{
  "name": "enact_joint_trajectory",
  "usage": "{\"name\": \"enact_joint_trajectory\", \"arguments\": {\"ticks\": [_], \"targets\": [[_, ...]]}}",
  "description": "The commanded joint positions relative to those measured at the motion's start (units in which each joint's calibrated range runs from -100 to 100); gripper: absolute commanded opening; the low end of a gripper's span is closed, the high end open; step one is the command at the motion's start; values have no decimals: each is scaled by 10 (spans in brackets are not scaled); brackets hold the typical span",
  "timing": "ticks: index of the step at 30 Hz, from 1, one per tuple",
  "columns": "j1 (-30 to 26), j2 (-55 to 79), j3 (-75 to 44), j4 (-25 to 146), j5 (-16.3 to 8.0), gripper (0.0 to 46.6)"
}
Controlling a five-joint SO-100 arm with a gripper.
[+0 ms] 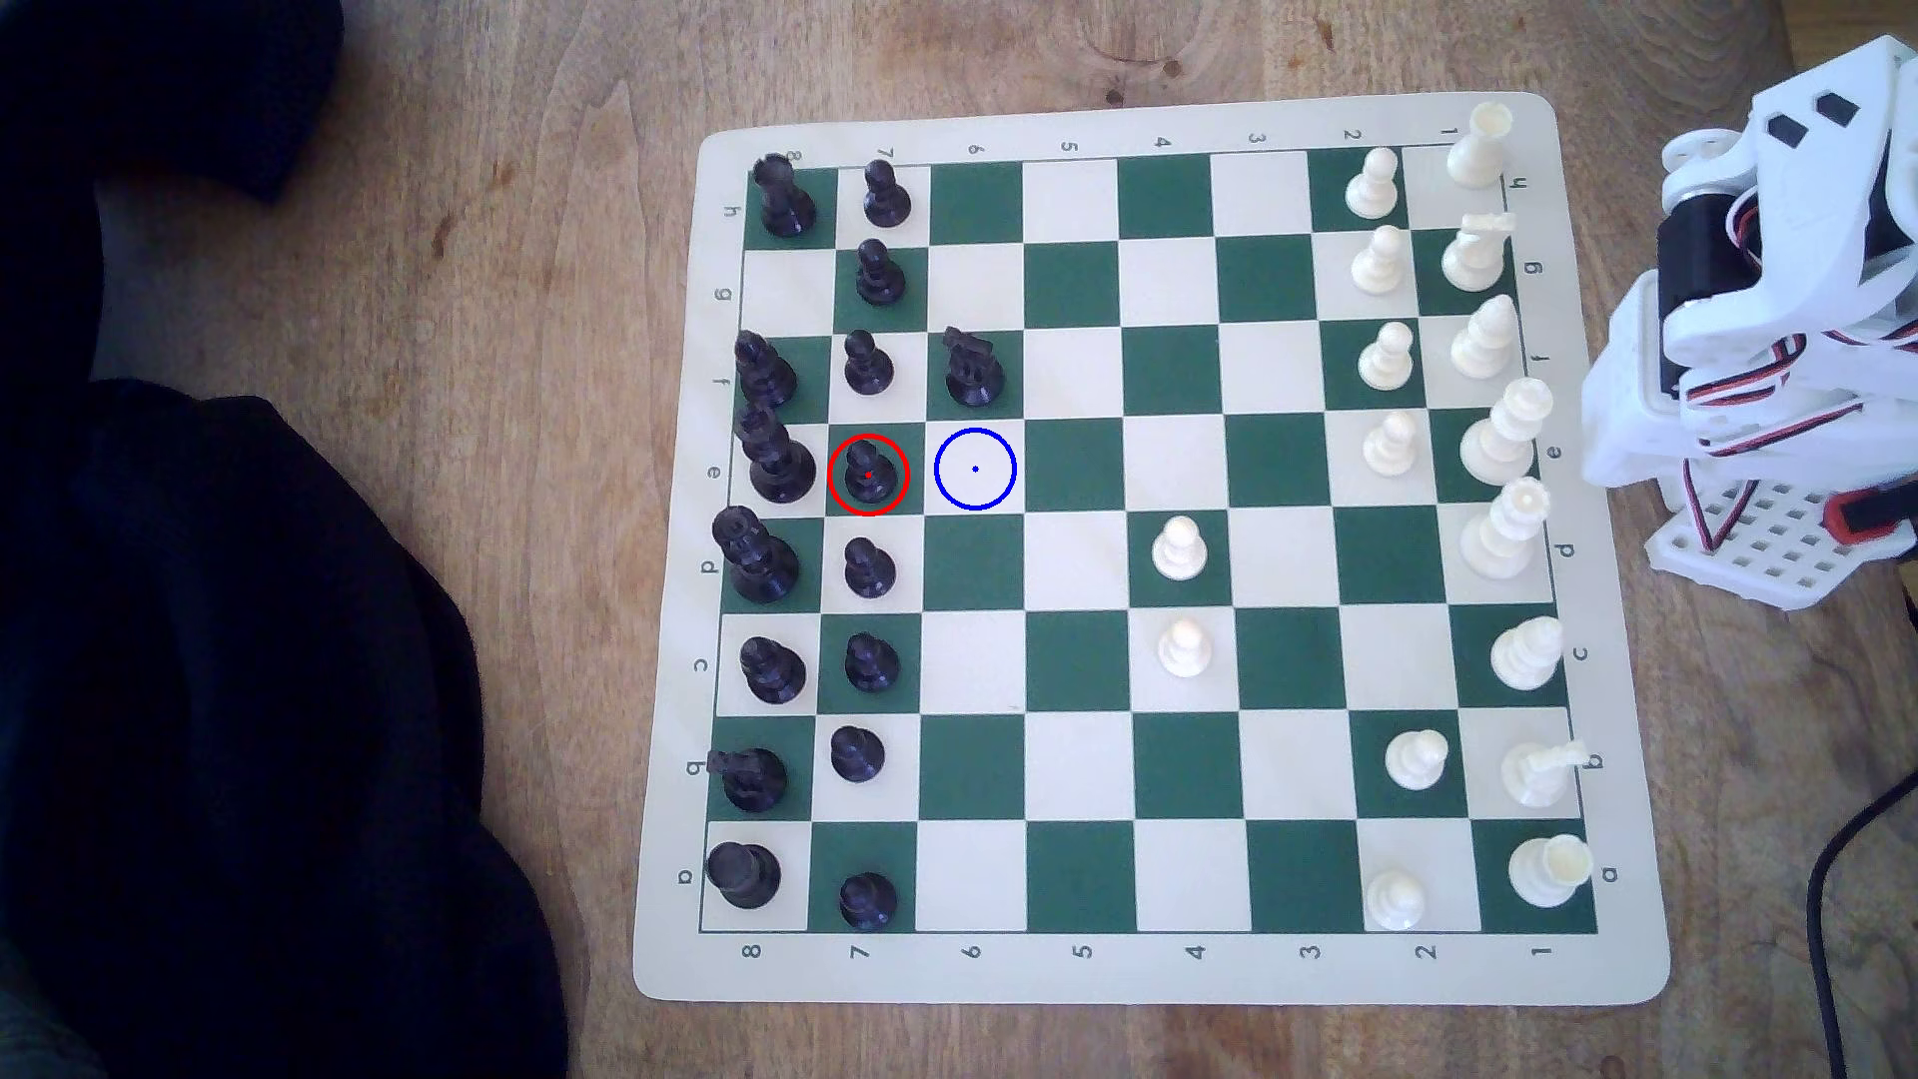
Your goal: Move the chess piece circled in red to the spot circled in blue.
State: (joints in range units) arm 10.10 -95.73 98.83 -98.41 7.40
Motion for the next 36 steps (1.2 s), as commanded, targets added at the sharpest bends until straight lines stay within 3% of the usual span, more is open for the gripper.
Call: {"name": "enact_joint_trajectory", "arguments": {"ticks": [1,5,12,17,24,32,36], "targets": [[4,-1,11,-13,2,2],[6,-1,11,37,2,2],[-22,-1,5,353,1,2],[12,-1,-80,667,-1,2],[39,11,-157,886,-1,2],[14,225,-325,1064,-2,4],[4,268,-368,1166,-3,7]]}}
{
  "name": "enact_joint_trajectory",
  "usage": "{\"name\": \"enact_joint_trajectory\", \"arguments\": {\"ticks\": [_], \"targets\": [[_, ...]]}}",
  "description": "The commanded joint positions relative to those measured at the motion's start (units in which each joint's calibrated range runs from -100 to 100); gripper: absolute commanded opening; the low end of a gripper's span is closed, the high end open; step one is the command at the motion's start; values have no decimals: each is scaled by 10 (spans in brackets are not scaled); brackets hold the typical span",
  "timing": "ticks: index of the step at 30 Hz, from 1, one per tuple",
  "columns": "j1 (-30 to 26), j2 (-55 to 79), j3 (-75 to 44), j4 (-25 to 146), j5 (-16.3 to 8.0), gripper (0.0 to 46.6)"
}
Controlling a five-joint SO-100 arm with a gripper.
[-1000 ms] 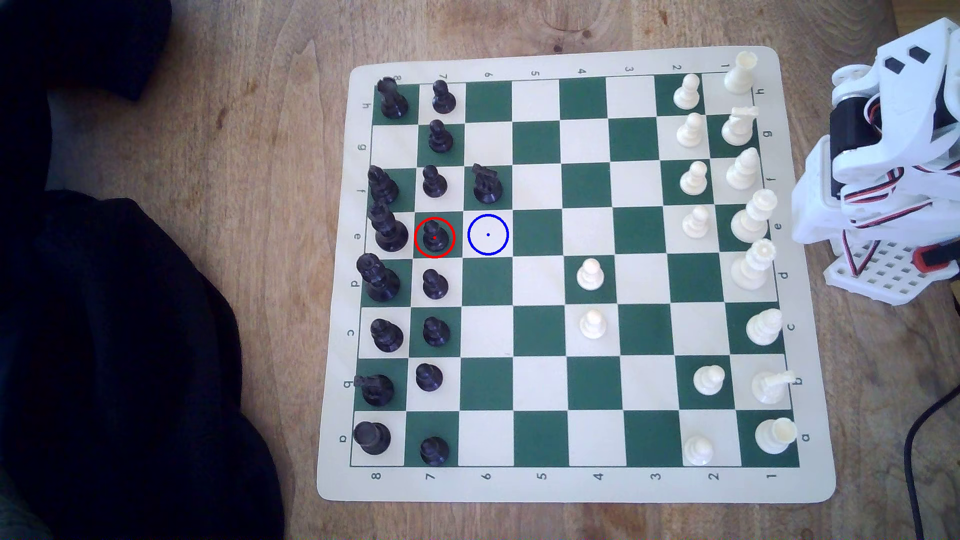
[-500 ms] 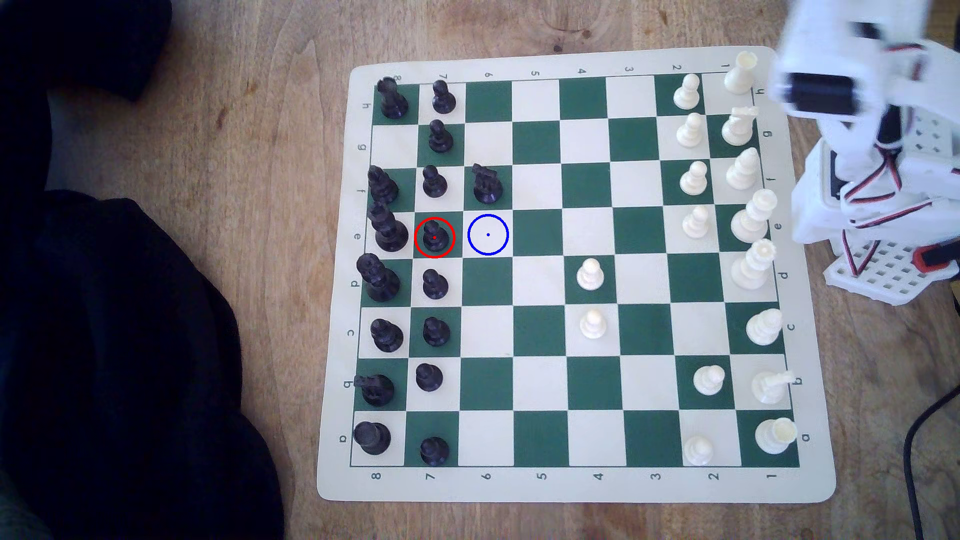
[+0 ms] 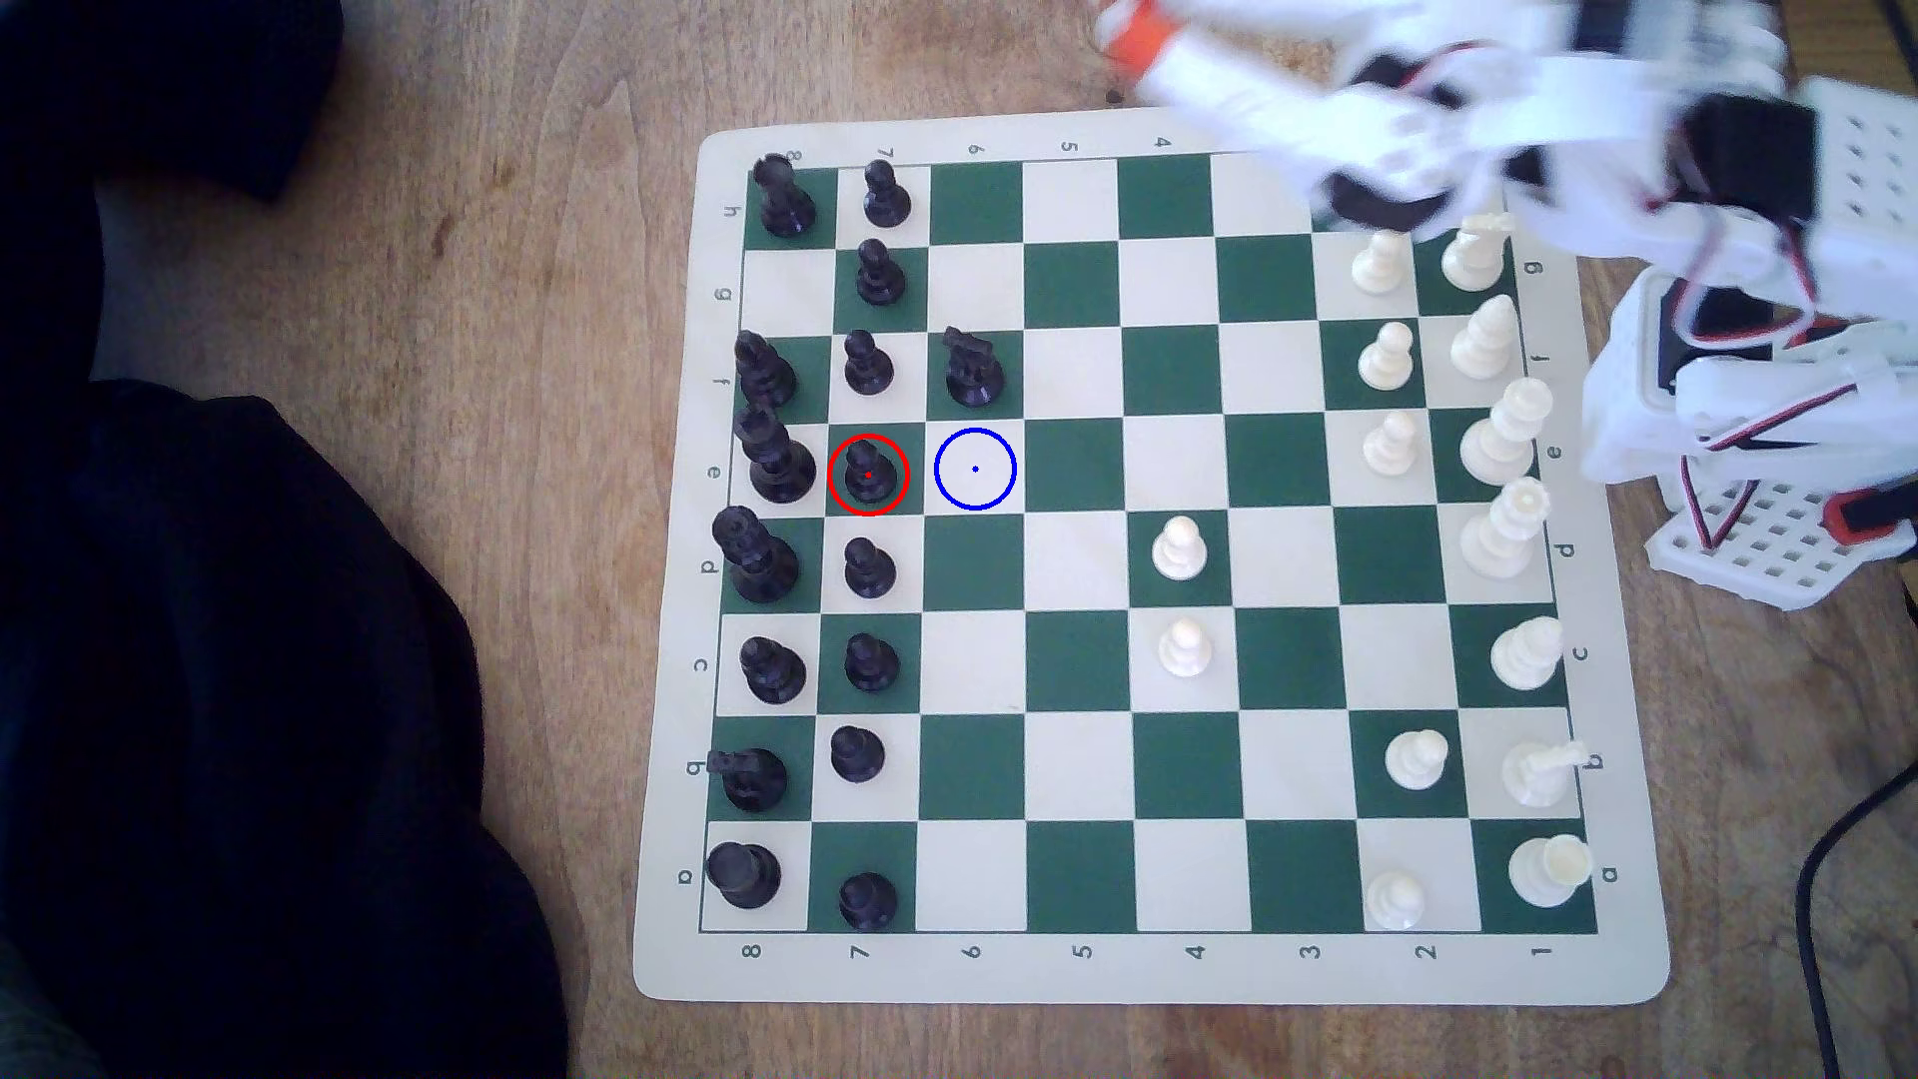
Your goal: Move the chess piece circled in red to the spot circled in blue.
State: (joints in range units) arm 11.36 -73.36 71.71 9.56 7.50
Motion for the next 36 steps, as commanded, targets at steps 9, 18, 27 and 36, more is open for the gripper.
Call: {"name": "enact_joint_trajectory", "arguments": {"ticks": [9,18,27,36], "targets": [[-28,183,-259,307,-51,148],[-50,365,-417,388,-65,168],[-54,504,-481,420,-72,157],[-62,574,-553,424,-84,135]]}}
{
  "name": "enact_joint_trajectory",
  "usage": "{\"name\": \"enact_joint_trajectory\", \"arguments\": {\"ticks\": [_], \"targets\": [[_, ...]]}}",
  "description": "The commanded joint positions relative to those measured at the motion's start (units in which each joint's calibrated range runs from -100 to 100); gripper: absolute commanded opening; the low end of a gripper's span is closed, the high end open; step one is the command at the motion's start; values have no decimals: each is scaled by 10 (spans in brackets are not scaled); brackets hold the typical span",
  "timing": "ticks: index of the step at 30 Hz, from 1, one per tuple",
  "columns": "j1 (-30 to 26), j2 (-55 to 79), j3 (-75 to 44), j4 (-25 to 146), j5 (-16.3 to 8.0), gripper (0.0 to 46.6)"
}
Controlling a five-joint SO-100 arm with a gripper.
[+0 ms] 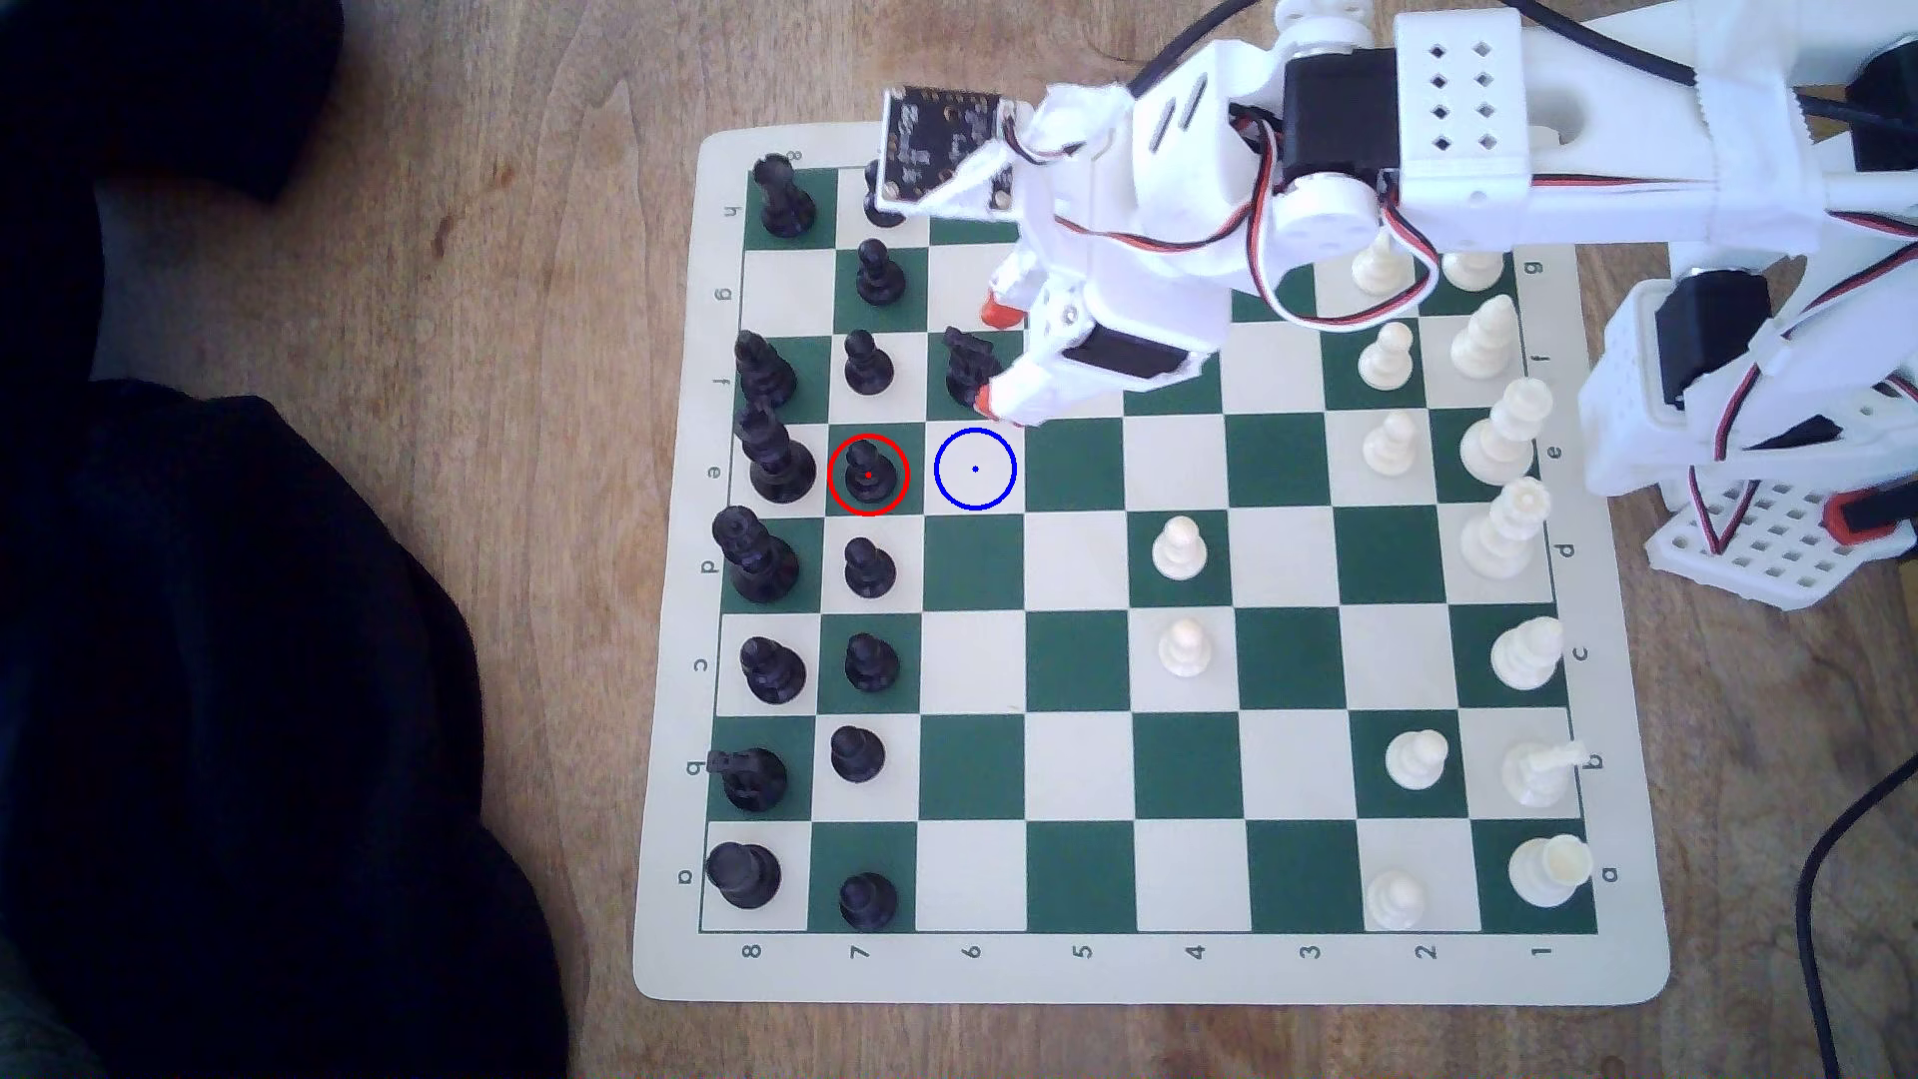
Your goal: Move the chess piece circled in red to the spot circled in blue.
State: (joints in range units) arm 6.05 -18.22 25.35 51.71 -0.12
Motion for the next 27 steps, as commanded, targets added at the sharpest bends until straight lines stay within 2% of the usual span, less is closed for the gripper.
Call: {"name": "enact_joint_trajectory", "arguments": {"ticks": [1,9,27], "targets": [[-13,35,-101,5,-9,135],[-44,152,-241,50,-44,110],[-40,314,-363,59,-43,122]]}}
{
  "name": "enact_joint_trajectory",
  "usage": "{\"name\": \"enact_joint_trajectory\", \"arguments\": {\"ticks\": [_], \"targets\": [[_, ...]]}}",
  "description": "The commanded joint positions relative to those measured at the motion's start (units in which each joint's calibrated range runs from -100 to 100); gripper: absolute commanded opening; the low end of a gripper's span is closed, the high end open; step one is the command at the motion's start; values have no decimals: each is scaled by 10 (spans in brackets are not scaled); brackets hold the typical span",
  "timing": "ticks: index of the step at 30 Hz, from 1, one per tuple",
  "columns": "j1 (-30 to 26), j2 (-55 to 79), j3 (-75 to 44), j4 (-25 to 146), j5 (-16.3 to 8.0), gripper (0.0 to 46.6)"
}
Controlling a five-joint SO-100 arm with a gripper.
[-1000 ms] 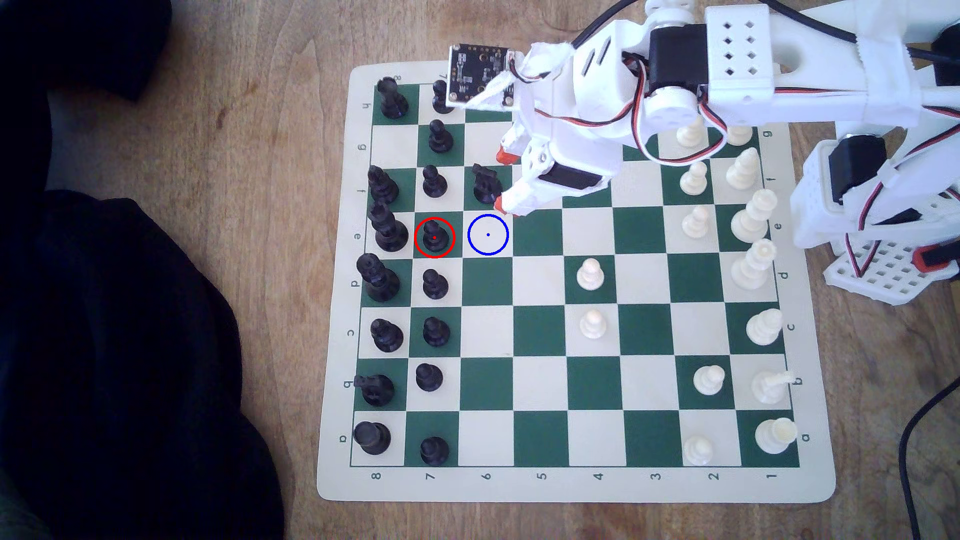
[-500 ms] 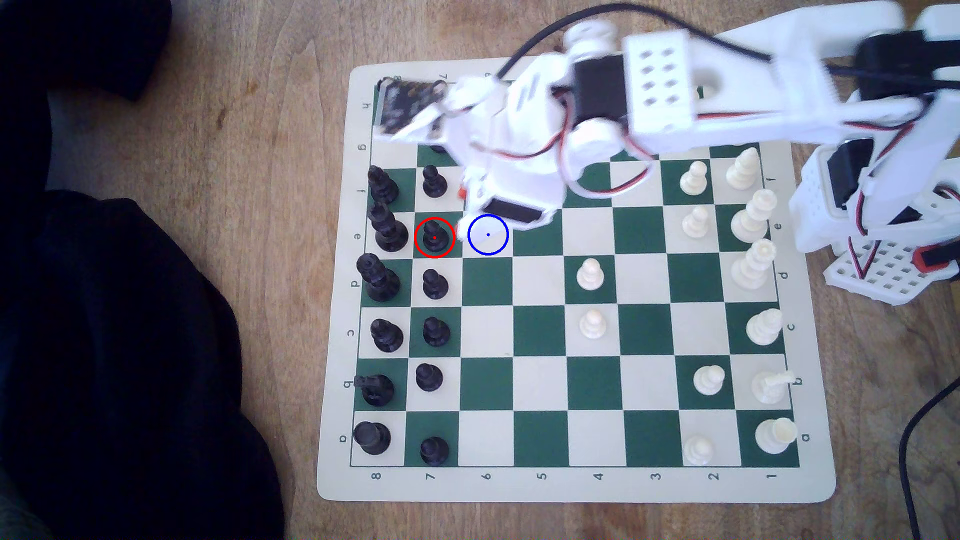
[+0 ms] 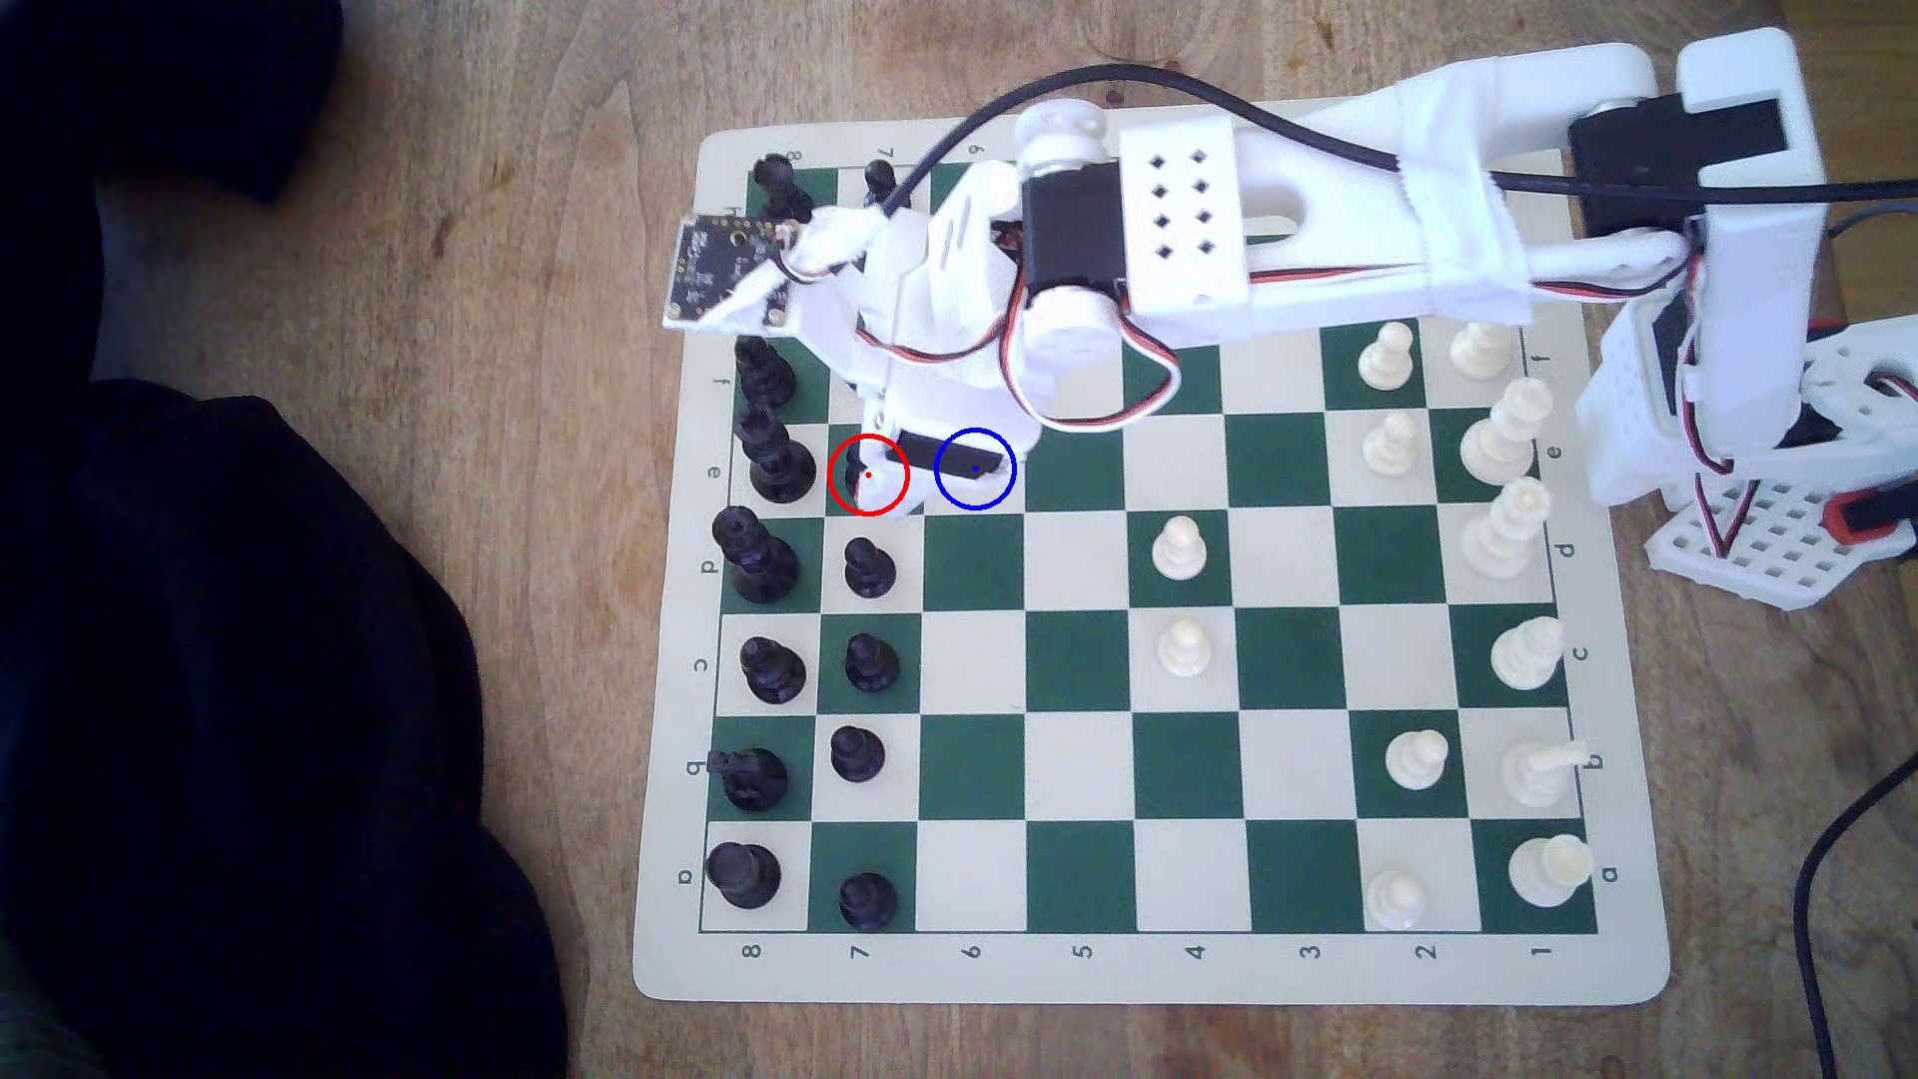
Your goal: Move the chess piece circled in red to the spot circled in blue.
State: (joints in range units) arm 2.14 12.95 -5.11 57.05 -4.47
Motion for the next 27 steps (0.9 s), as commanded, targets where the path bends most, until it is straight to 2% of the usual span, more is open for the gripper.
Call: {"name": "enact_joint_trajectory", "arguments": {"ticks": [1,11,27], "targets": [[-1,10,-64,5,0,122],[2,98,-153,15,-2,132],[1,96,-215,80,-1,128]]}}
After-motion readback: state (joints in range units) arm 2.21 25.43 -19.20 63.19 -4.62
